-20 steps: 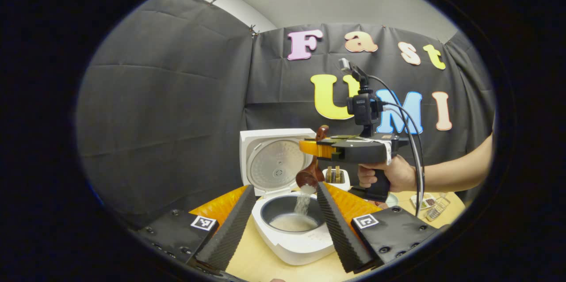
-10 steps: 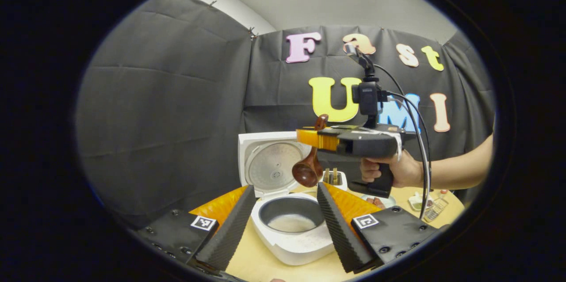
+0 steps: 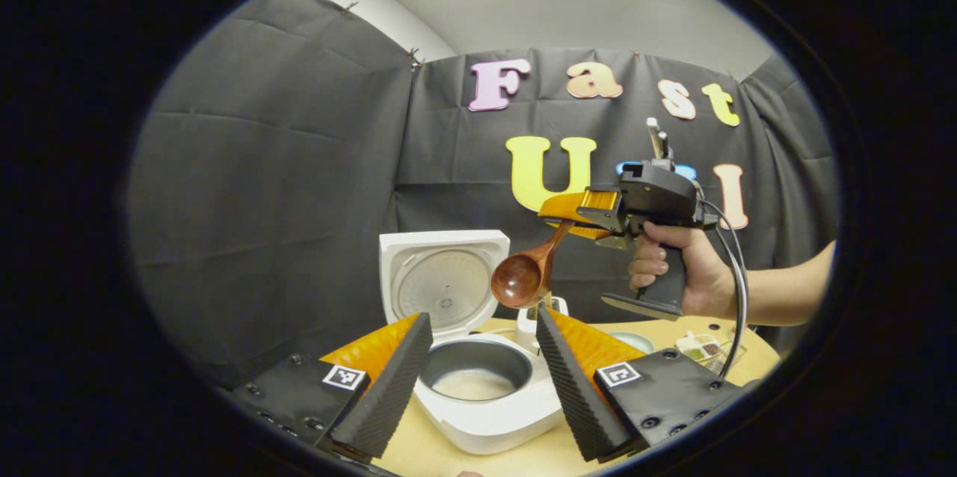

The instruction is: Close the left gripper, press the button to open the rice cooker; take a wooden spoon from the chopstick holder with the right hand, scoop a spoonful of rice and pour it into the rice cooker, then put the wooden spoon back into the chopstick holder.

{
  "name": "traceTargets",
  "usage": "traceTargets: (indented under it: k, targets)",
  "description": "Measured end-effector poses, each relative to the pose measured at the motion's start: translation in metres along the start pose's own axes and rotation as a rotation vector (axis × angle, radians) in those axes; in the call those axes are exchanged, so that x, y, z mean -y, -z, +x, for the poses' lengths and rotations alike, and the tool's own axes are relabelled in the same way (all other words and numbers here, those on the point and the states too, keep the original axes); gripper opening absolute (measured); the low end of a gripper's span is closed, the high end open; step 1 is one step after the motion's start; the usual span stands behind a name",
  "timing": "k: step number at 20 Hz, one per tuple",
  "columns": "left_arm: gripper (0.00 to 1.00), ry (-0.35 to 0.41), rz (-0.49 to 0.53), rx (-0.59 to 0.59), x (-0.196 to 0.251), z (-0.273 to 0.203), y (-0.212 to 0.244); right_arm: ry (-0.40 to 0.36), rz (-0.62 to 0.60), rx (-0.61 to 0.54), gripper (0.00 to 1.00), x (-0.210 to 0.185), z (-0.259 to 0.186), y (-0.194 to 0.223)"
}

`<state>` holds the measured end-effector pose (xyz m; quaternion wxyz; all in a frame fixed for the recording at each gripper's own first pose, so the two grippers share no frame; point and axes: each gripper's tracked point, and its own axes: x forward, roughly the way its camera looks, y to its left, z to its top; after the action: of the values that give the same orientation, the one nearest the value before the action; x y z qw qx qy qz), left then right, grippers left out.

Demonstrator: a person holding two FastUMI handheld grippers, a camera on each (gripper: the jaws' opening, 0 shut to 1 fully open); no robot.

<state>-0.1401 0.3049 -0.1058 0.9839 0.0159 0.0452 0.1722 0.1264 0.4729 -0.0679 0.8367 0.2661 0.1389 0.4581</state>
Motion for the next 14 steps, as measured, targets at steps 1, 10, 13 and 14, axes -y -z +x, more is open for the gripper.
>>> traceTargets:
  k: [1,10,13,14]
  targets:
    - [0.99,0.010,-0.001,0.004,0.005,0.002,-0.002,0.008,0.035,0.011,0.10,0.008,-0.007,-0.006]
    - [0.94,0.127,-0.008,0.038,0.068,0.024,-0.016,0.076,0.251,0.132,0.10,0.054,-0.094,-0.057]
    - [0.94,0.162,-0.012,0.040,0.093,0.032,-0.019,0.121,0.231,0.150,0.10,0.069,-0.131,-0.068]
    - [0.94,0.175,-0.014,0.040,0.102,0.034,-0.019,0.133,0.218,0.159,0.10,0.072,-0.143,-0.073]
